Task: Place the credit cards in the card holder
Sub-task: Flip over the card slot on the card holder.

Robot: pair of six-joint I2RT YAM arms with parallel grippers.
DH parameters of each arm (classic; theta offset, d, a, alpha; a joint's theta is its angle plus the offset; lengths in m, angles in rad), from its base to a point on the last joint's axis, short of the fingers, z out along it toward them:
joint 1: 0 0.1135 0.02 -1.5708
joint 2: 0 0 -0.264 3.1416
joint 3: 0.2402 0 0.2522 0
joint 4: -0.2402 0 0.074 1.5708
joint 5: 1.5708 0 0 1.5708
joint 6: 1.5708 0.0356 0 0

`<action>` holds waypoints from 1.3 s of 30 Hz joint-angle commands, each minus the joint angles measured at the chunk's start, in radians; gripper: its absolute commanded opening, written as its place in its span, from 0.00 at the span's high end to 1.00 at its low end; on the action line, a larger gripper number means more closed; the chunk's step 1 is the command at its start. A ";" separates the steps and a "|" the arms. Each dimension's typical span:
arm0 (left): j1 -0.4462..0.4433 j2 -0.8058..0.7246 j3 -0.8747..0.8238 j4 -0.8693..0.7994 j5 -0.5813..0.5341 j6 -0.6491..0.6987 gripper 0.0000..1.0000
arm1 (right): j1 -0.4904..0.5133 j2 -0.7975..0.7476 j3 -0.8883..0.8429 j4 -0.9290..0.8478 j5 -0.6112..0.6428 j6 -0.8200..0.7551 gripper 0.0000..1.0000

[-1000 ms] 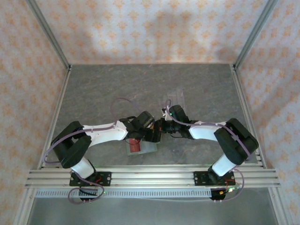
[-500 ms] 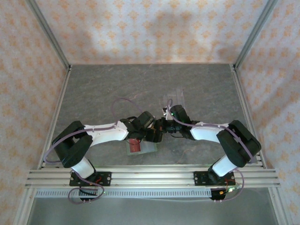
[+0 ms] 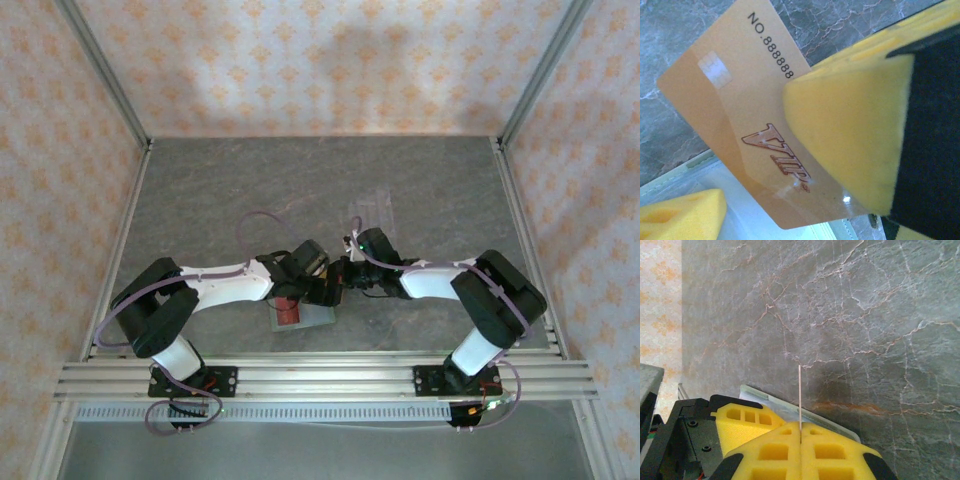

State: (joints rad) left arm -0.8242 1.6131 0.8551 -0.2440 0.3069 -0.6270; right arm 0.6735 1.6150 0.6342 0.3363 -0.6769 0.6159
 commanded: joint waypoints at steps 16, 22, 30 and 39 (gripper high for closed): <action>-0.007 0.059 0.101 0.040 0.040 0.019 0.22 | 0.086 0.015 0.013 -0.132 0.130 -0.054 1.00; -0.007 0.022 0.089 -0.005 0.006 0.027 0.22 | 0.086 0.017 0.030 -0.162 0.132 -0.068 1.00; -0.001 -0.088 0.054 -0.020 0.027 0.046 0.18 | 0.086 0.047 0.034 -0.129 0.122 -0.058 1.00; 0.017 -0.170 0.013 0.117 0.124 0.024 0.10 | 0.086 0.039 0.044 -0.147 0.126 -0.076 1.00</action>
State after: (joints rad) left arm -0.7940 1.5208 0.8322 -0.3706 0.3153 -0.6044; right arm 0.7418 1.6150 0.6724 0.2581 -0.6003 0.5713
